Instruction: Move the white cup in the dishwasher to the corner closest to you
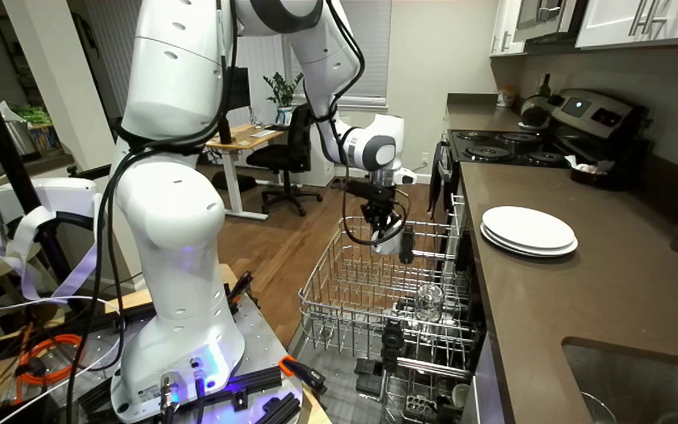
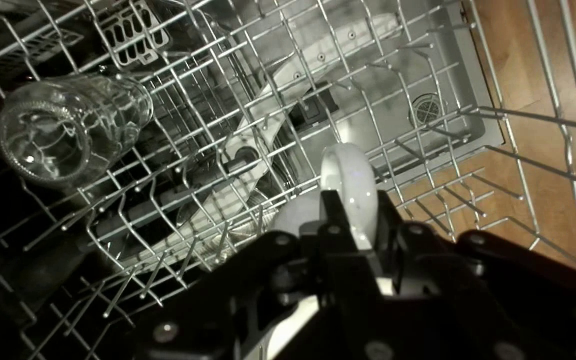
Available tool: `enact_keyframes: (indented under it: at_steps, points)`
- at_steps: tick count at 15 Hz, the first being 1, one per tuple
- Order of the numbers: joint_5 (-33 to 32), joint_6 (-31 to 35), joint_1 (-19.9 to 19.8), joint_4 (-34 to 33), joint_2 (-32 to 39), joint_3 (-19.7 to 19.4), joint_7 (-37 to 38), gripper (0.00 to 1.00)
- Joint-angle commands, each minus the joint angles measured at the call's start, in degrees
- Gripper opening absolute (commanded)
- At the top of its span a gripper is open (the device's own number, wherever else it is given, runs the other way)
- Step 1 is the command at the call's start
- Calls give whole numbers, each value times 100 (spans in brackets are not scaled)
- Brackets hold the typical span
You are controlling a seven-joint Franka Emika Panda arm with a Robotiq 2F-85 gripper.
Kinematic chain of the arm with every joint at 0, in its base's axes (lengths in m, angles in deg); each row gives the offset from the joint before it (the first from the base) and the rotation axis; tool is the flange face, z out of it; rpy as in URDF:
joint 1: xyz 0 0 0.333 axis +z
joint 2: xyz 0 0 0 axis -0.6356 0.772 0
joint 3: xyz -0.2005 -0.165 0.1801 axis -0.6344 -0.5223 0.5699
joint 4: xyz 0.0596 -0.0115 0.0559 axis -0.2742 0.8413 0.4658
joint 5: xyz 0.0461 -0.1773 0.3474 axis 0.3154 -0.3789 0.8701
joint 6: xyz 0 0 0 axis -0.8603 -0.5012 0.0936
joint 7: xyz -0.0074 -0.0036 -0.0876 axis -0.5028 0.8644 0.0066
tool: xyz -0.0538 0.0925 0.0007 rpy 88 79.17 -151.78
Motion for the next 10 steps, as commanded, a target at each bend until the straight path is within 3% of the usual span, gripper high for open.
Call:
enact_keyframes:
  at_steps: [1, 10]
  points:
    - [71, 659, -59, 881, -484, 127, 100, 10]
    - [730, 2959, -203, 2478, -596, 605, 261, 10]
